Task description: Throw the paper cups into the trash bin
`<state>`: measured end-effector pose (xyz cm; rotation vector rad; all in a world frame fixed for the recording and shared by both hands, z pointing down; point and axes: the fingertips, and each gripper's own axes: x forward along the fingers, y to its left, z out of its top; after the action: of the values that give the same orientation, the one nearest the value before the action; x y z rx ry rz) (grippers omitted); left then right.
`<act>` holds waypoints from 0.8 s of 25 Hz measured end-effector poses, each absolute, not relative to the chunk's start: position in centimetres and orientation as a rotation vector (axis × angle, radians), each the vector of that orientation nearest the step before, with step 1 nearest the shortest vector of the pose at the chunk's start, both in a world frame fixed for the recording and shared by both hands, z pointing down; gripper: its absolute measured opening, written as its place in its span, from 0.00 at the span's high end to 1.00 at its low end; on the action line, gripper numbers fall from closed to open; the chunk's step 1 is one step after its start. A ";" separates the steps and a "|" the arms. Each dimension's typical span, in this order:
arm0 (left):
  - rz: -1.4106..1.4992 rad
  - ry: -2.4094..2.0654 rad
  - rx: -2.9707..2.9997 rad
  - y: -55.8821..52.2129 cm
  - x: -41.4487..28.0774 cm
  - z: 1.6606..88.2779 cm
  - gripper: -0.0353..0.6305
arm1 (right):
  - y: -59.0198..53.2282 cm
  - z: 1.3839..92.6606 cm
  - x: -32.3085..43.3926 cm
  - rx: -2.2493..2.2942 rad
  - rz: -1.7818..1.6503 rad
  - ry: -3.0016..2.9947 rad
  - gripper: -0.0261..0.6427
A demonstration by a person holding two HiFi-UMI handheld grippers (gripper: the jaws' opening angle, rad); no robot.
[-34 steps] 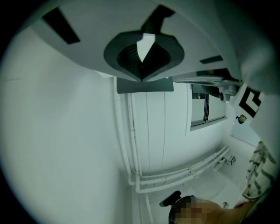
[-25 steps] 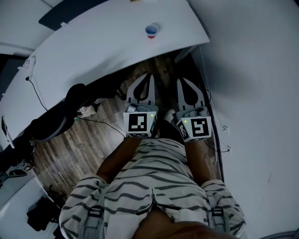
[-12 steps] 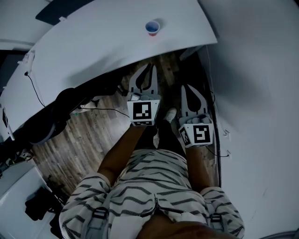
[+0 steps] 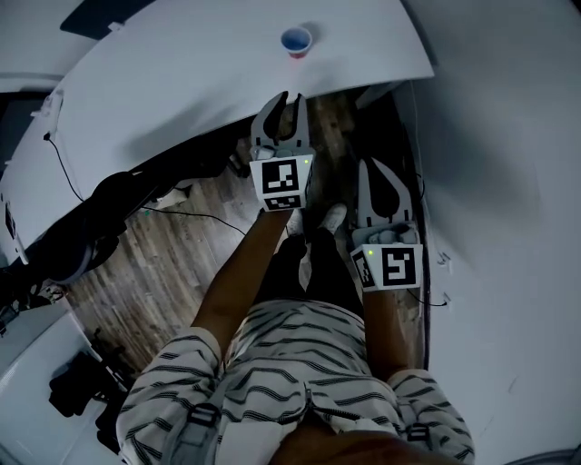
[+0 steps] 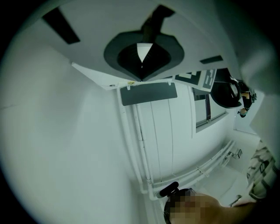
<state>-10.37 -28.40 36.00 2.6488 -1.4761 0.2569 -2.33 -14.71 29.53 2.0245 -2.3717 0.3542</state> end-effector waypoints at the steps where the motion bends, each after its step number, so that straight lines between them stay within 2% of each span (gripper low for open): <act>1: 0.263 -1.477 2.646 -28.9 -10.3 36.4 0.82 | -14.6 29.6 -2.4 2.021 0.360 -2.375 0.95; 20: 0.420 -1.470 2.607 -36.0 -8.5 44.2 0.63 | -14.9 32.9 -2.1 2.020 0.432 -2.345 0.95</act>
<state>-8.46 -35.98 44.16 2.6067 -1.4702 0.4200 -2.07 -14.89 32.88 2.0202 -2.3453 0.4316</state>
